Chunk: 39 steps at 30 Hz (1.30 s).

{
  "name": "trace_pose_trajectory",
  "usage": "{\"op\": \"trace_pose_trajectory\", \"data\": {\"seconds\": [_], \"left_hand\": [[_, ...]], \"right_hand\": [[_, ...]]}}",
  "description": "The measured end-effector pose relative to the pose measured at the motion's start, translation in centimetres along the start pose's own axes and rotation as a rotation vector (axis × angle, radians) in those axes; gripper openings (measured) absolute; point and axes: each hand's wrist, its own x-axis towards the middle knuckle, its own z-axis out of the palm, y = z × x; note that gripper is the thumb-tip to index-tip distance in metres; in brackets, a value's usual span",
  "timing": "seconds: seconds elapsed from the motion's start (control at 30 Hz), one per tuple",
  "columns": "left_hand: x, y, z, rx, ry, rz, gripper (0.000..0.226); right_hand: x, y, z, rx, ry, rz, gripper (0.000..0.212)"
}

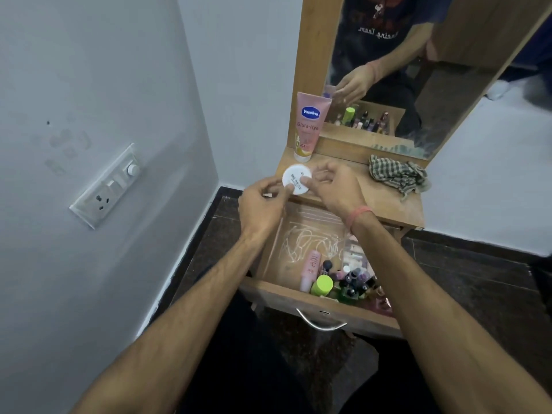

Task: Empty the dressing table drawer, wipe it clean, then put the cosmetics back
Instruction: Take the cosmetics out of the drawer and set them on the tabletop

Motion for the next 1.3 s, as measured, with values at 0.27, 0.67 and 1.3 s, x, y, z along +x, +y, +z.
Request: {"op": "trace_pose_trajectory", "data": {"seconds": [0.27, 0.67, 1.3], "left_hand": [[7.8, 1.0, 3.4, 0.245, 0.031, -0.073, 0.031], [9.4, 0.0, 4.4, 0.323, 0.077, -0.087, 0.042], [-5.6, -4.1, 2.3, 0.71, -0.634, -0.079, 0.008]], "right_hand": [[6.8, 1.9, 3.3, -0.064, 0.206, 0.045, 0.02], [7.9, 2.8, 4.1, -0.243, 0.294, -0.001, 0.008], [-5.0, 8.4, 1.6, -0.9, -0.361, 0.121, 0.01]]}}
